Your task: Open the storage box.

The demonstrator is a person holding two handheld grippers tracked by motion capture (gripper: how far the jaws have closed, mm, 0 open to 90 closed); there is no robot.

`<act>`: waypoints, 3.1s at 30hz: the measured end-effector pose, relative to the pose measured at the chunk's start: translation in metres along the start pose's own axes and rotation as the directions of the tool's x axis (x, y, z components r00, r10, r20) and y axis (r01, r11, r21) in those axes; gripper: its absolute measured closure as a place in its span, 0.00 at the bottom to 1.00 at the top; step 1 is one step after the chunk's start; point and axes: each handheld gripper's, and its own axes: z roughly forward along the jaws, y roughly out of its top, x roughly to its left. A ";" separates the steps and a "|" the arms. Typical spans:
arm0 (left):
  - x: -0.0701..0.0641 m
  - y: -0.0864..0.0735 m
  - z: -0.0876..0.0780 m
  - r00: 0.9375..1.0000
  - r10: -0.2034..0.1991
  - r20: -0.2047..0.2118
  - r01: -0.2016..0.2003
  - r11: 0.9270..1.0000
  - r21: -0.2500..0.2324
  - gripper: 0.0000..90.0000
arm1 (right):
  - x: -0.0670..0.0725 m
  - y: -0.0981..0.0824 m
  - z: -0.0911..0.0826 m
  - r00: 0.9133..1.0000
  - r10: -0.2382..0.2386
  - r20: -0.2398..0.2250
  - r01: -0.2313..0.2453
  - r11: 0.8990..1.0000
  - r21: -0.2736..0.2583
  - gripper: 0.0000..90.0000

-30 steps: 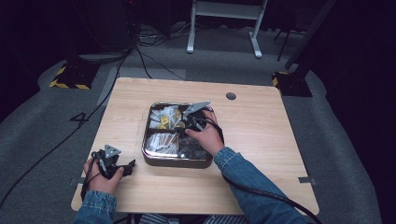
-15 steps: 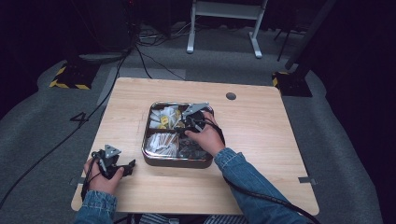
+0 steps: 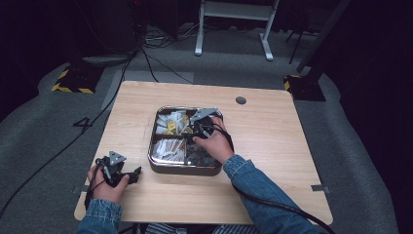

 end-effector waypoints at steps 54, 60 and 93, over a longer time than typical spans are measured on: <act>-0.002 0.023 -0.001 1.000 -0.021 -0.003 0.021 1.000 0.017 0.22 | -0.032 -0.017 -0.149 0.992 0.062 0.109 -0.044 0.986 -0.164 0.66; -0.002 0.025 -0.002 1.000 -0.023 -0.005 0.023 1.000 -0.001 0.22 | -0.046 -0.031 -0.167 0.986 0.072 0.153 -0.050 0.988 -0.145 0.66; 0.001 0.017 0.003 0.999 -0.027 -0.018 0.027 0.999 0.022 0.22 | -0.112 -0.093 -0.210 0.944 0.190 0.269 -0.169 0.980 -0.102 0.66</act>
